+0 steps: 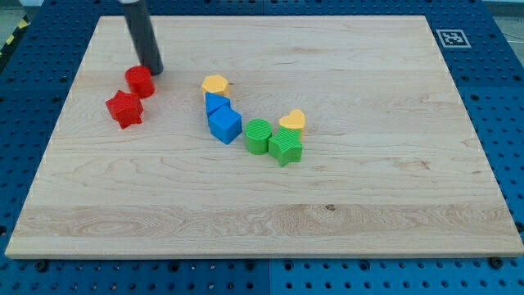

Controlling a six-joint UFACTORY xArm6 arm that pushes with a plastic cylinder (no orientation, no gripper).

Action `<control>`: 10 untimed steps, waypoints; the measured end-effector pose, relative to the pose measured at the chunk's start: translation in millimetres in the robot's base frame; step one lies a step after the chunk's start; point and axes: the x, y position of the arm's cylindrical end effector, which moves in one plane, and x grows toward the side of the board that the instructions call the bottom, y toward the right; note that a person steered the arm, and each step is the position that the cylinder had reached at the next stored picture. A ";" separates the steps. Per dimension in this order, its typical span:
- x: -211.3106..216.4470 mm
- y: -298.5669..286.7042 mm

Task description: Move your arm left to the blue blocks

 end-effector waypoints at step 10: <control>73.1 72.3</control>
